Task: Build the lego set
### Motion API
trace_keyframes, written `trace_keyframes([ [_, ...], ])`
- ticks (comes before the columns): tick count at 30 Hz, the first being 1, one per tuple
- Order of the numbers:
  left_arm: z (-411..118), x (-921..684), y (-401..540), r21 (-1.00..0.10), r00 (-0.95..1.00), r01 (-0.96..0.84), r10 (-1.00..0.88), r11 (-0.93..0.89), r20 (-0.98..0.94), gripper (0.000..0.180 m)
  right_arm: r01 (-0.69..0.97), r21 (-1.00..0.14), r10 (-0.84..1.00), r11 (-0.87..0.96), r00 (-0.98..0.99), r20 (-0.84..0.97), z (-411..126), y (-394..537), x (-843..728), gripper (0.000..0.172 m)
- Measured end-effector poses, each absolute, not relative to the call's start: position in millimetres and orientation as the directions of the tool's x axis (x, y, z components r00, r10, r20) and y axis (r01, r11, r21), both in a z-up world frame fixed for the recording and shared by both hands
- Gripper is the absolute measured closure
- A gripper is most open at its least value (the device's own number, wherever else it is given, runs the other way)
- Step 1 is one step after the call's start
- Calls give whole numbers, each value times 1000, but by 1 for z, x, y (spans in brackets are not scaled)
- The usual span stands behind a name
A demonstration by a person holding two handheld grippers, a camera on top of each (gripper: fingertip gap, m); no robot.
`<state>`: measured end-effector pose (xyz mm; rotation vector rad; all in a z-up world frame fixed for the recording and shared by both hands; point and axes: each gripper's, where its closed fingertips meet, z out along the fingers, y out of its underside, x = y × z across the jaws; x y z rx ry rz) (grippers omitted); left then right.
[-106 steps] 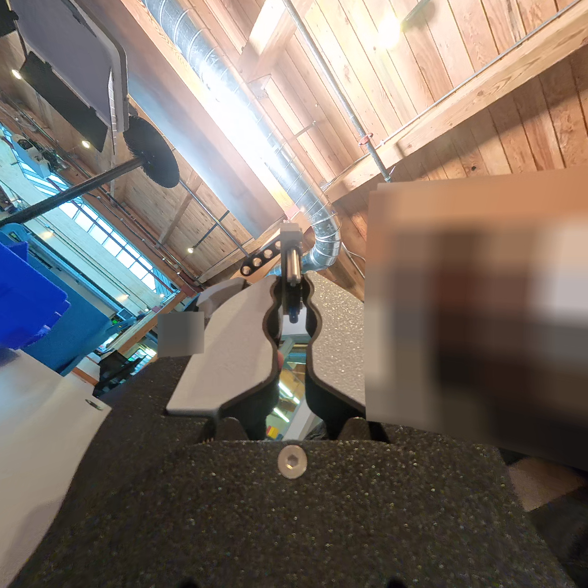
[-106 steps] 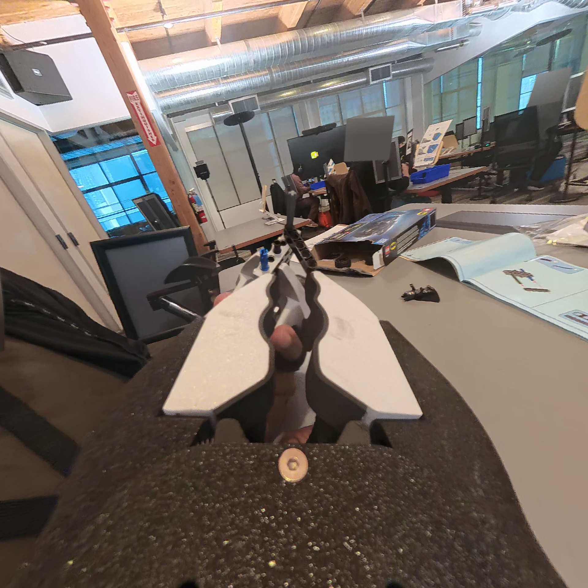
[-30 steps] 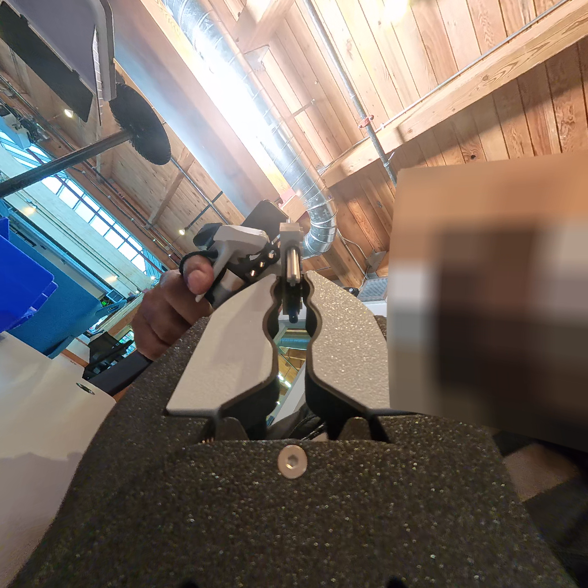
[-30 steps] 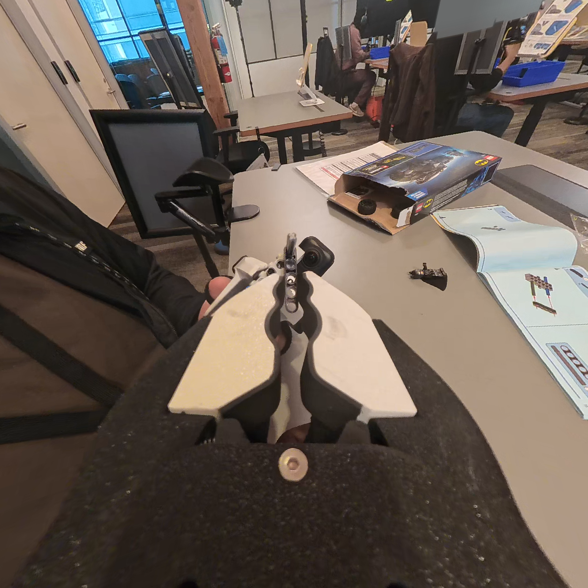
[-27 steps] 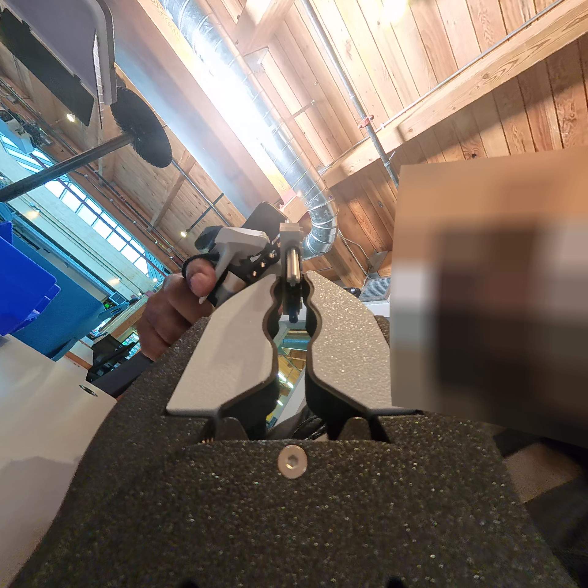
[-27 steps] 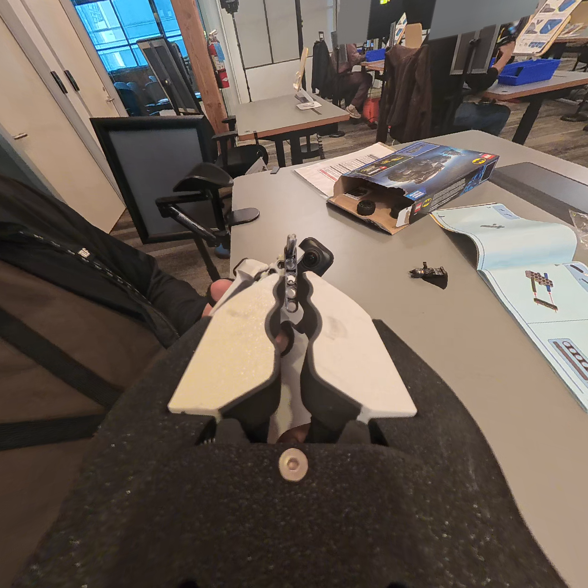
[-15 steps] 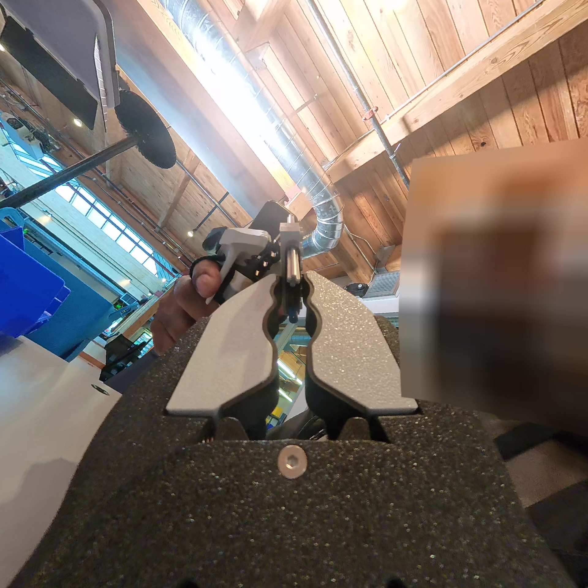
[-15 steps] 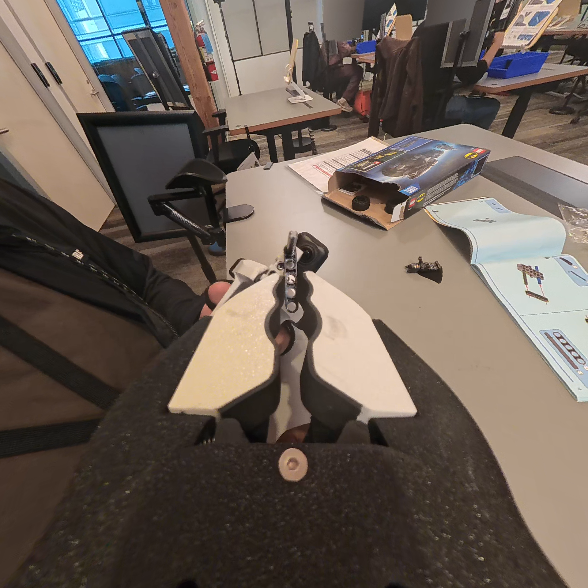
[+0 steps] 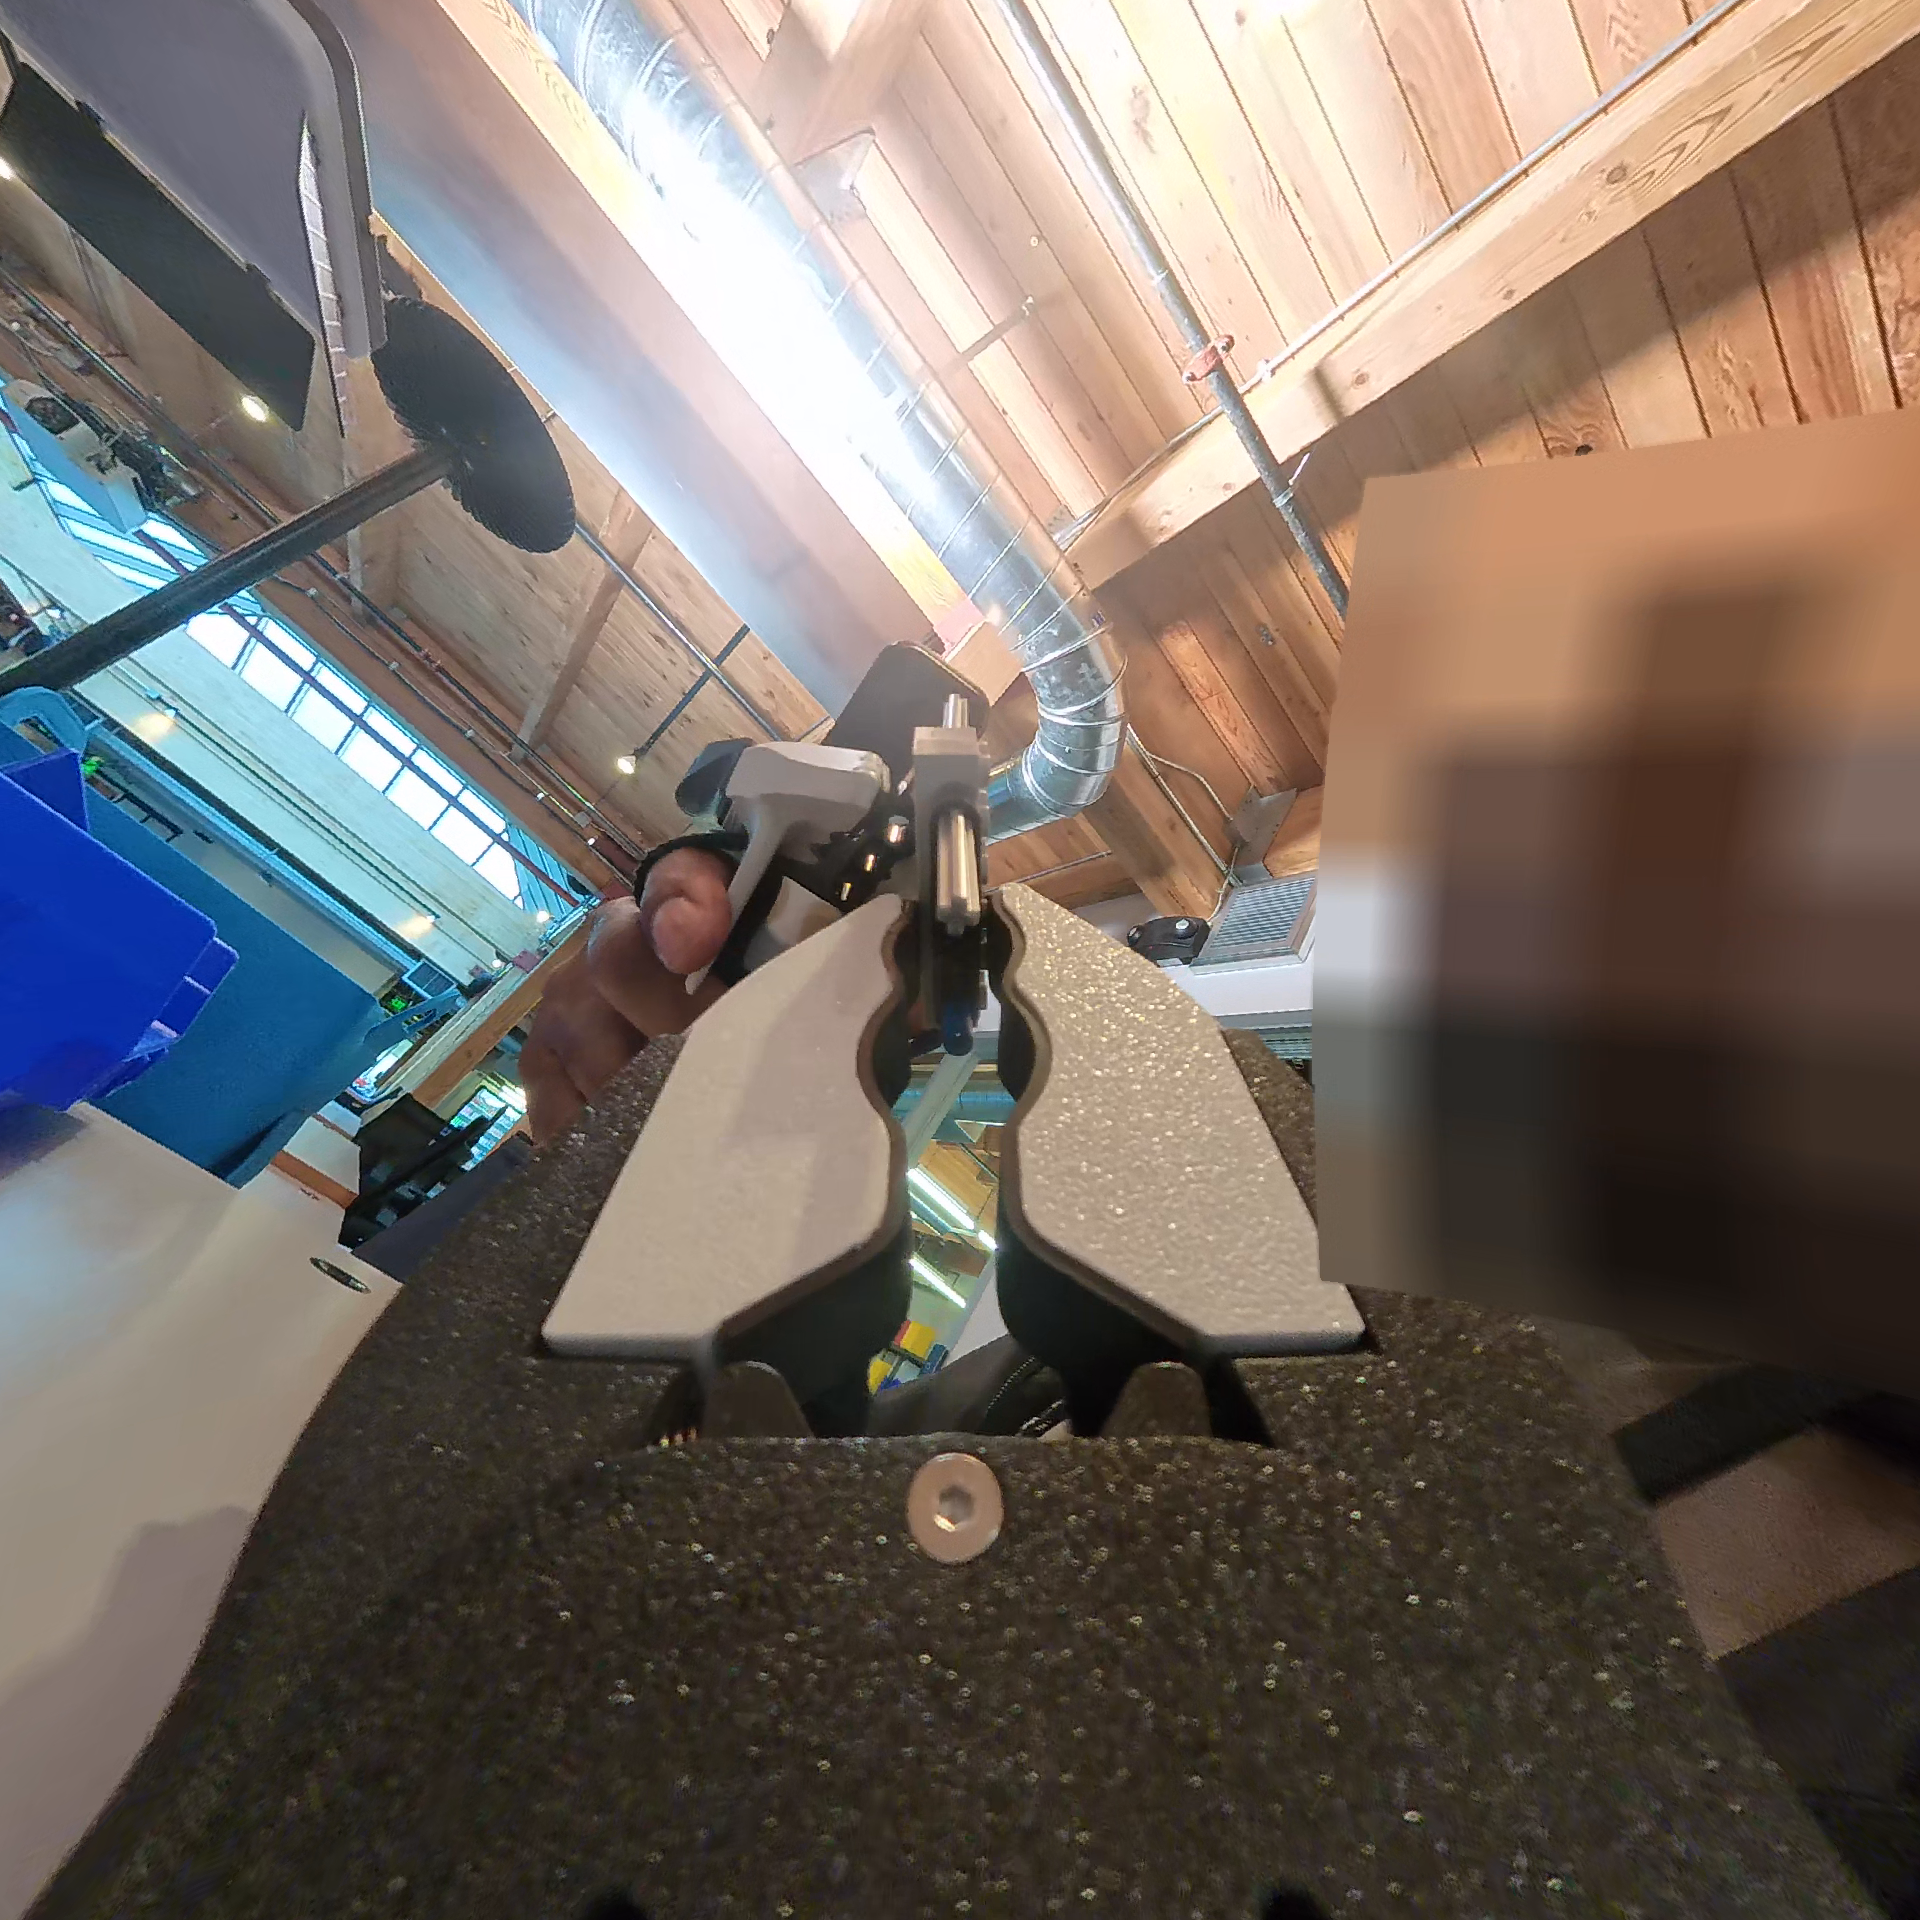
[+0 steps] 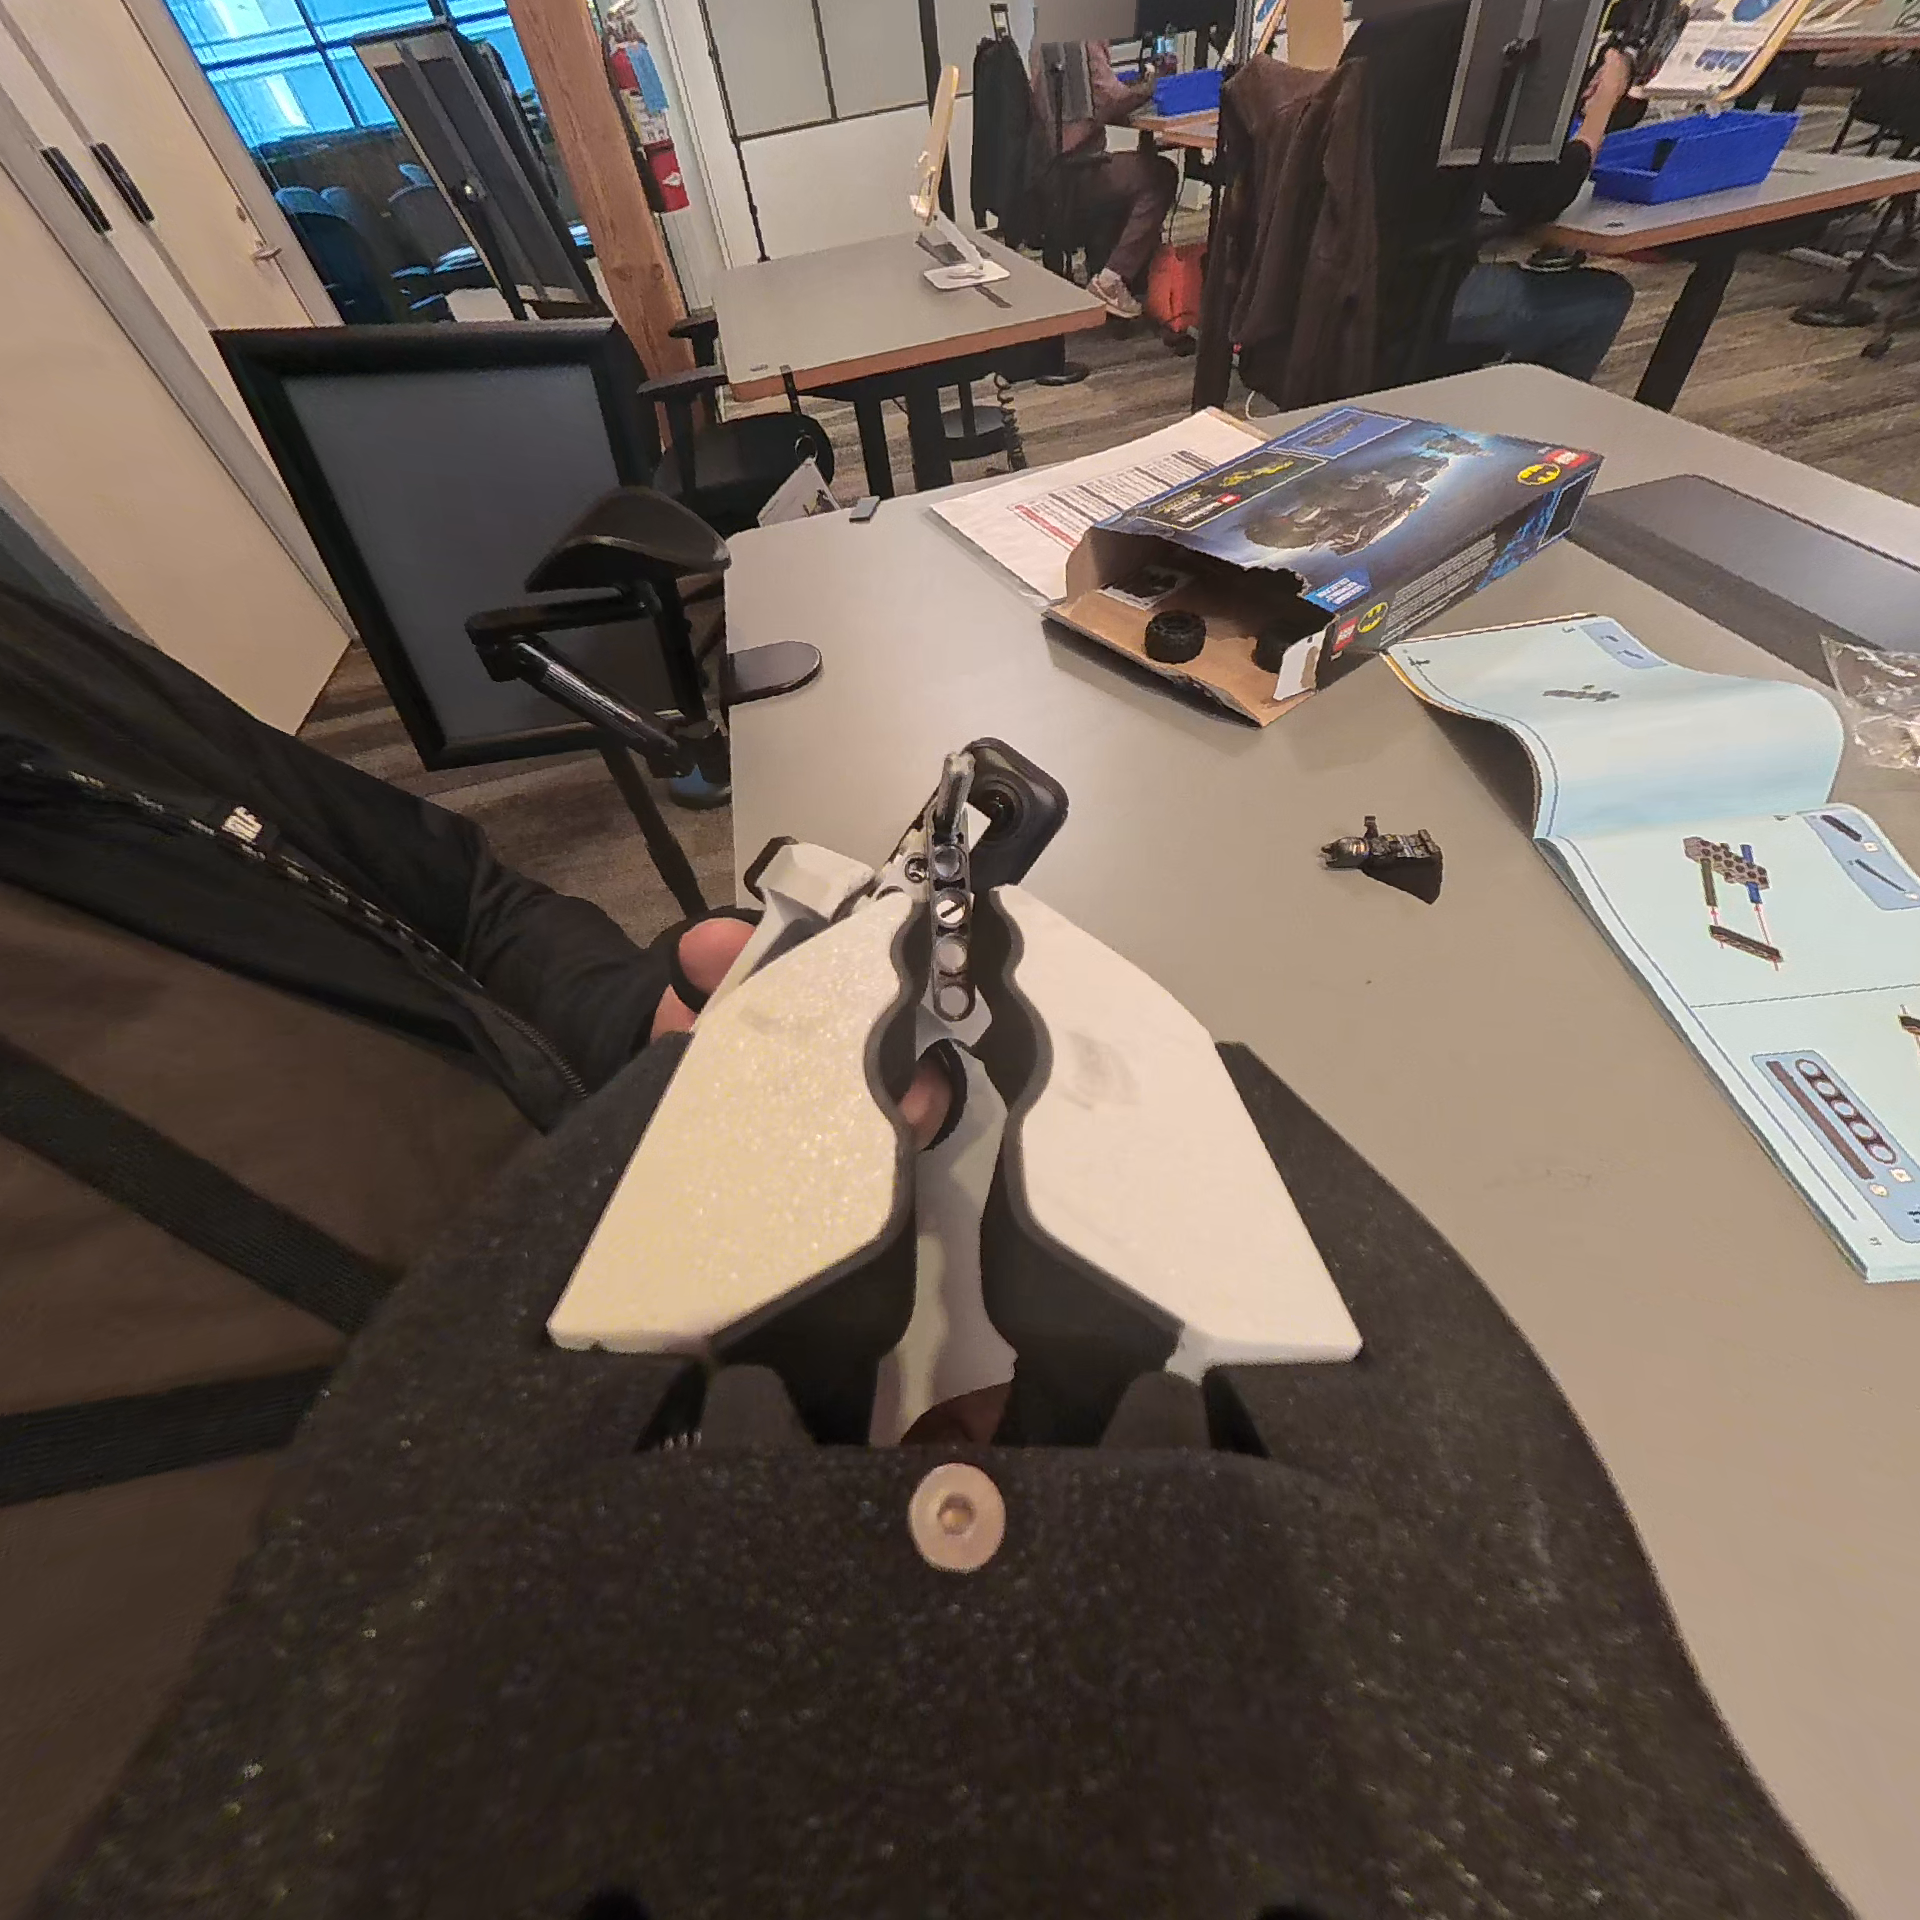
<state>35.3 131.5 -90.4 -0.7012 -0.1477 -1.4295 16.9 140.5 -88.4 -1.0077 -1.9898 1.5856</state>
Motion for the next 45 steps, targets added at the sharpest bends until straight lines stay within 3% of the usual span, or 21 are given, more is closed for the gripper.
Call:
trace_keyframes([
  [22, -82, 27, 121, -286, 113, 958, -892, -19, 438, 169, 89, -996, 747, -11, -661, -67, -74, 131, 10, 164],
  [45, -74, 15, 109, -232, 110, 973, -919, 20, 378, 169, 107, -994, 766, 38, -641, -40, -62, 120, 3, 164],
])
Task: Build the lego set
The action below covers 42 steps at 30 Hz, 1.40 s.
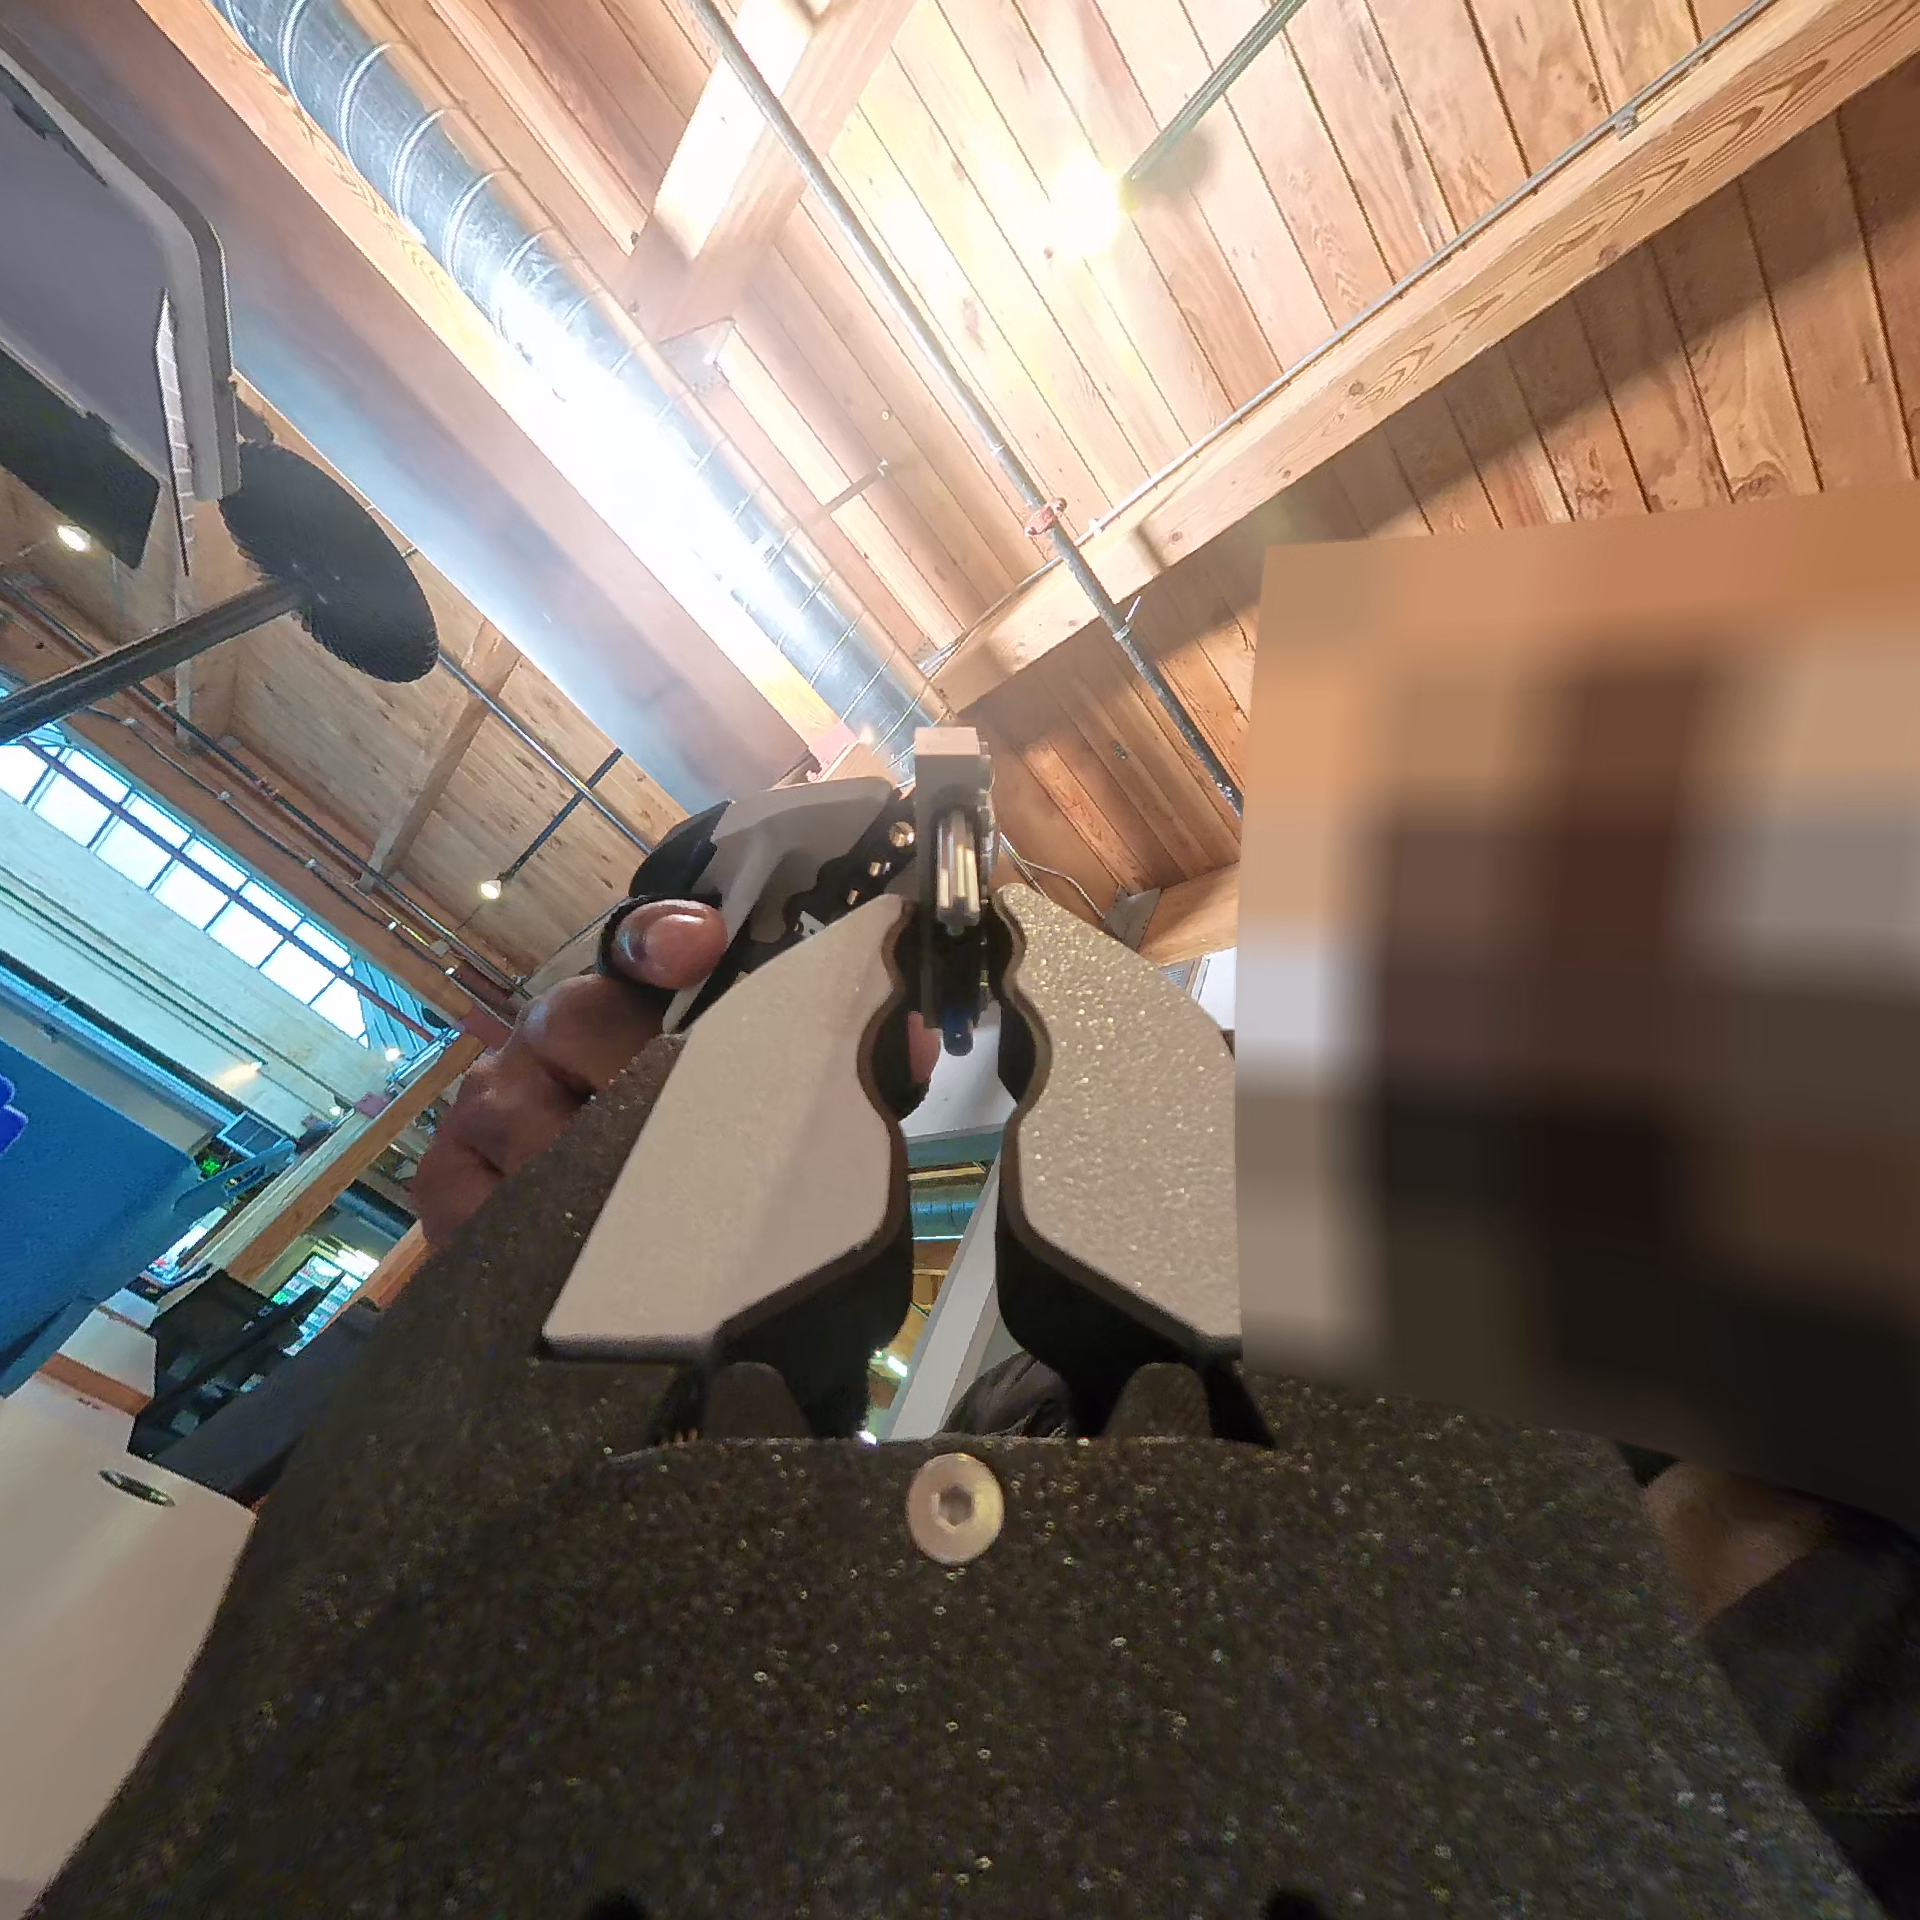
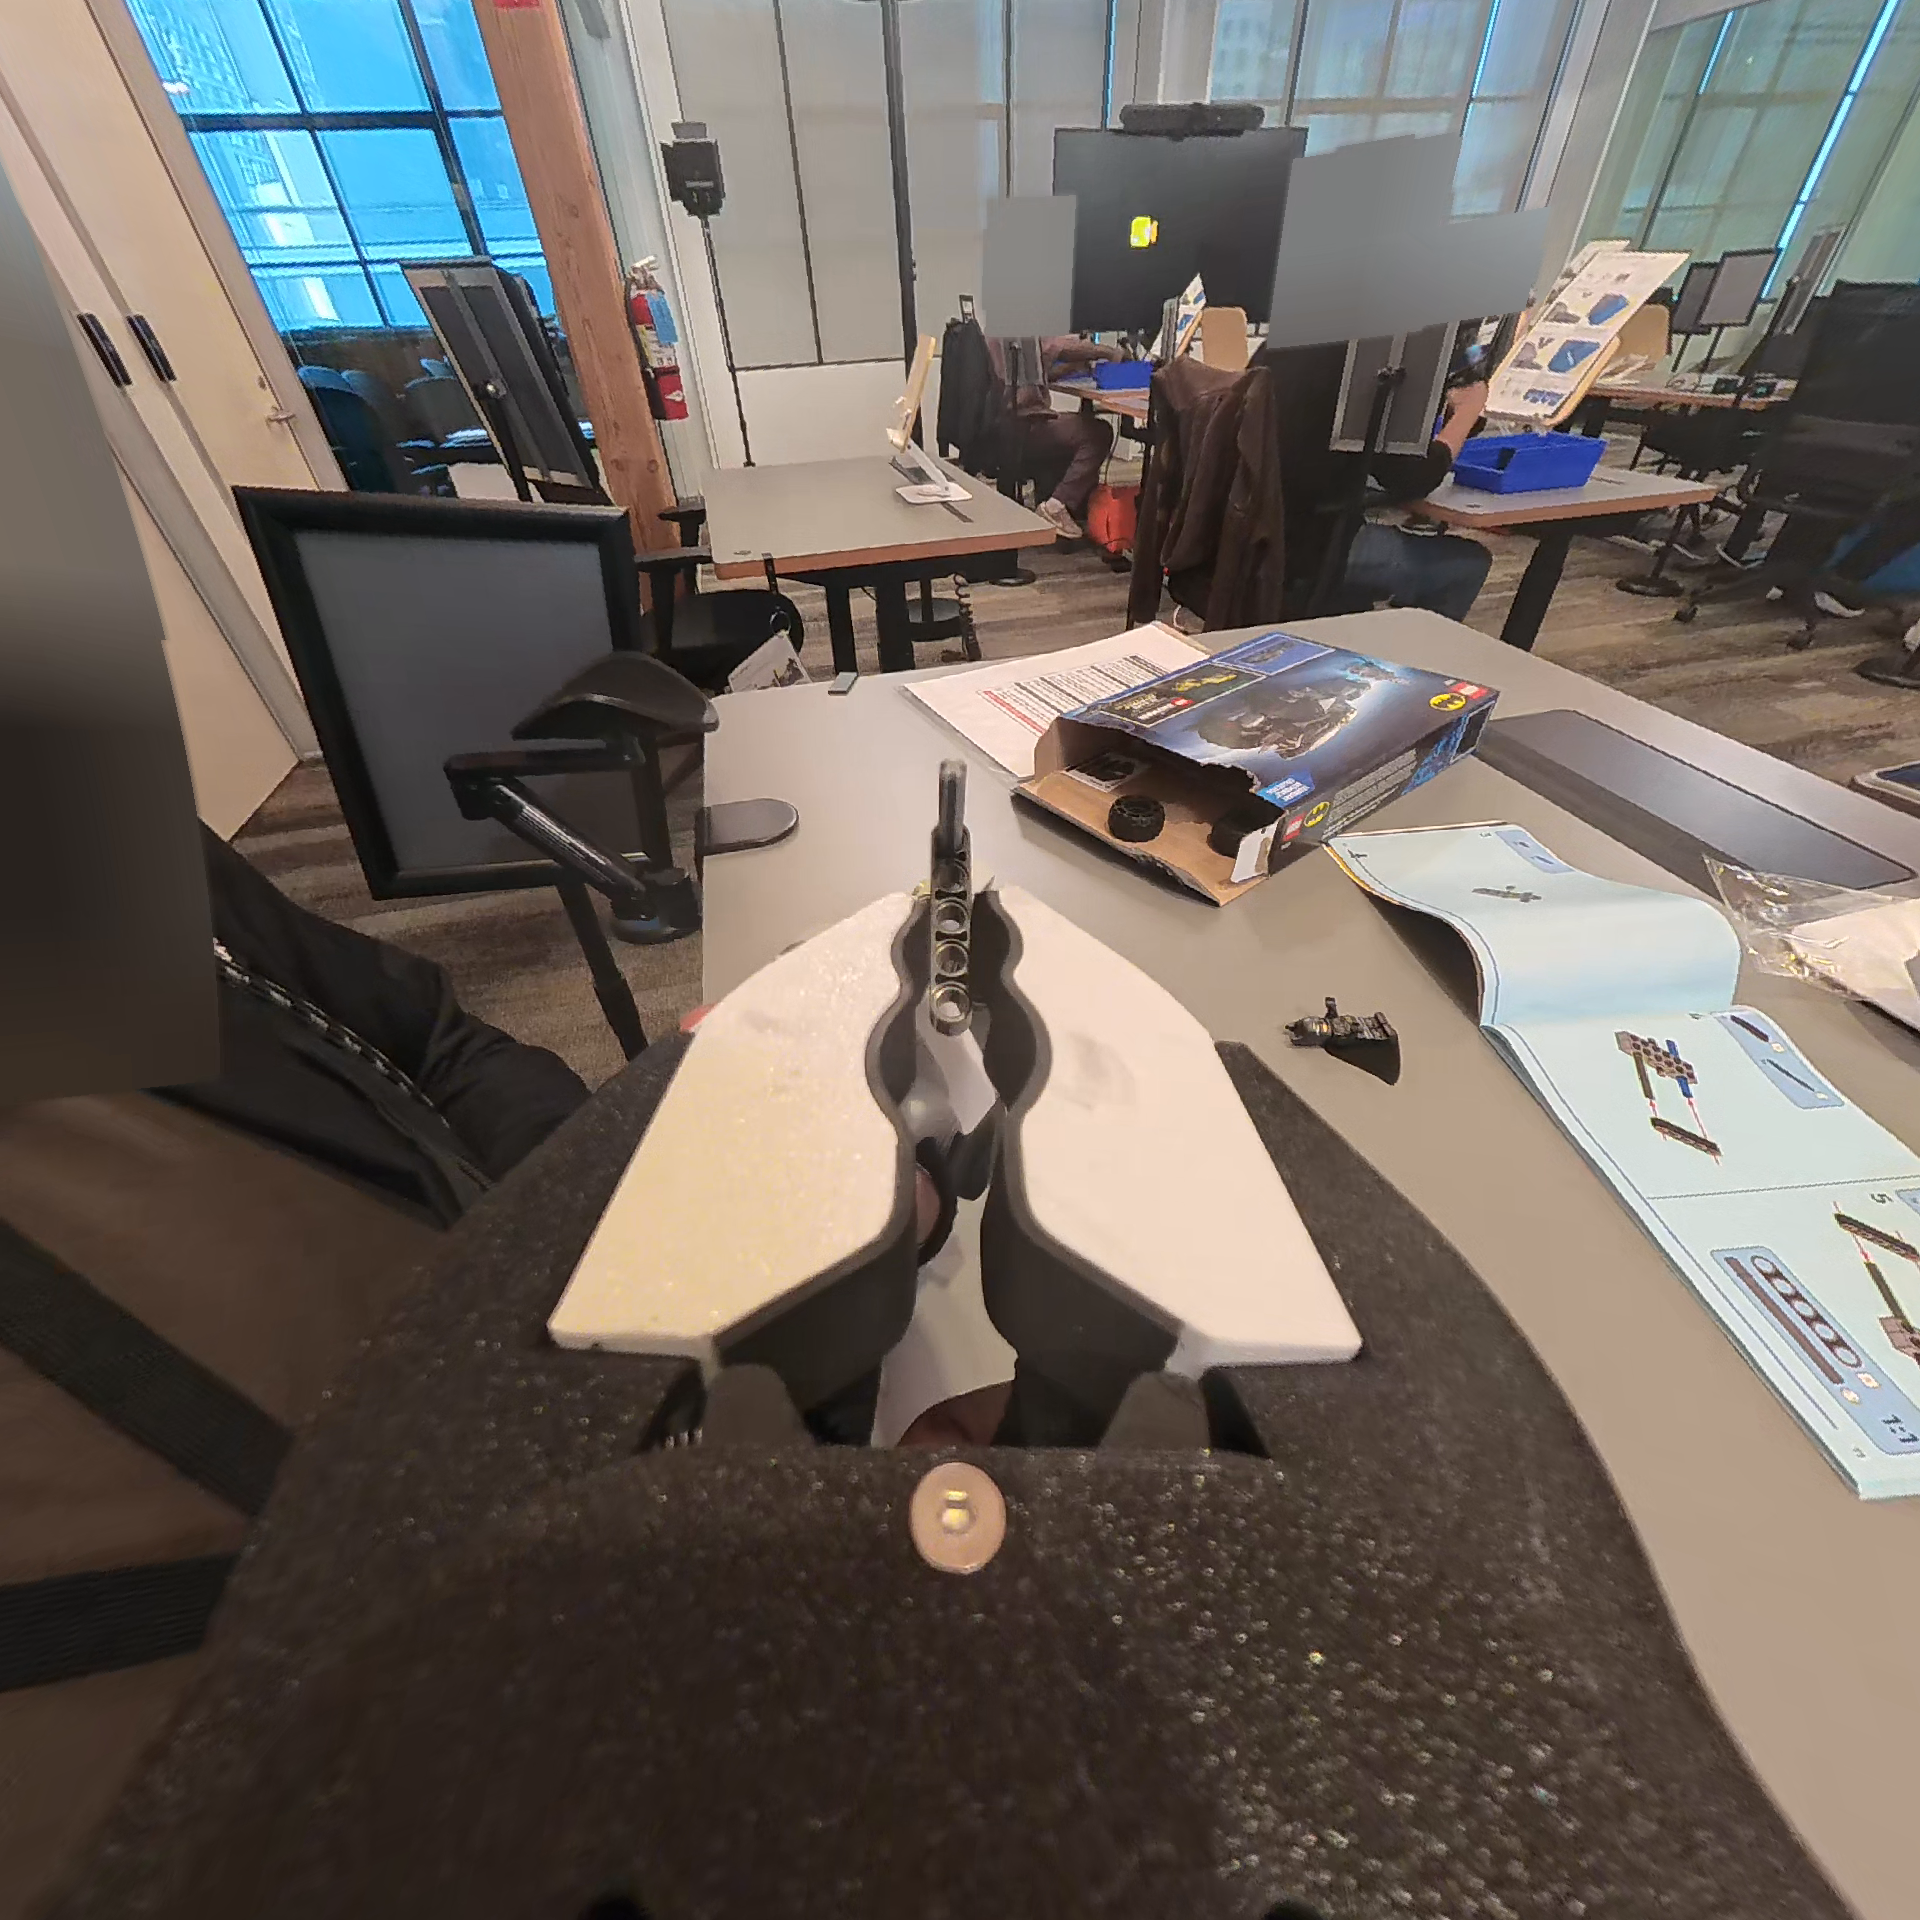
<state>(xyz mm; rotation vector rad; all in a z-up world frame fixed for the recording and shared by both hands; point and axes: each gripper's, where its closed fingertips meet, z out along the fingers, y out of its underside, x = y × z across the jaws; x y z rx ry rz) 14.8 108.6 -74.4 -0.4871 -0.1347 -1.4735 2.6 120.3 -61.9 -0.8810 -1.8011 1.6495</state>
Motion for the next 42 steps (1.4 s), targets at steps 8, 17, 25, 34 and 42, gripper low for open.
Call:
trace_keyframes([
  [8, -74, 15, 107, -236, 118, 971, -920, 29, 373, 169, 120, -991, 772, 62, -635, -29, -62, 115, -1, 164],
  [17, -74, 13, 105, -235, 123, 971, -922, 36, 368, 169, 126, -990, 776, 62, -630, -31, -60, 114, -3, 164],
  [25, -74, 12, 105, -241, 152, 968, -918, 65, 367, 169, 194, -979, 798, 62, -598, -68, -63, 113, -3, 164],
  [34, -73, 10, 102, -252, 208, 960, -909, 120, 361, 169, 262, -964, 811, 54, -574, -110, -63, 112, -2, 164],
  [42, -73, 9, 99, -265, 259, 949, -899, 170, 352, 169, 314, -949, 809, 32, -566, -160, -62, 109, -3, 164],
])
